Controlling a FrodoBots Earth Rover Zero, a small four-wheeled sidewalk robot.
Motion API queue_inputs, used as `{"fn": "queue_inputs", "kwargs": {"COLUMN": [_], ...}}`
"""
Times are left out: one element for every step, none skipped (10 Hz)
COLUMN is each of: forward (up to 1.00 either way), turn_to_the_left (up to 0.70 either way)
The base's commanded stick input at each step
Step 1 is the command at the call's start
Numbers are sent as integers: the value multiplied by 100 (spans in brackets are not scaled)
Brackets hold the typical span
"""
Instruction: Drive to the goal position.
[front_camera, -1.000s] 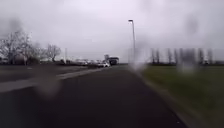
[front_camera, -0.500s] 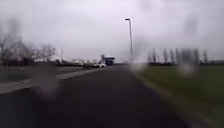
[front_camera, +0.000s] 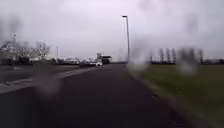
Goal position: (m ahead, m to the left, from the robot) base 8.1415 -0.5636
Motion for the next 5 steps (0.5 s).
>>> {"fn": "queue_inputs", "kwargs": {"forward": [100,100,100,100,100], "turn_to_the_left": [0,0,0,0,0]}}
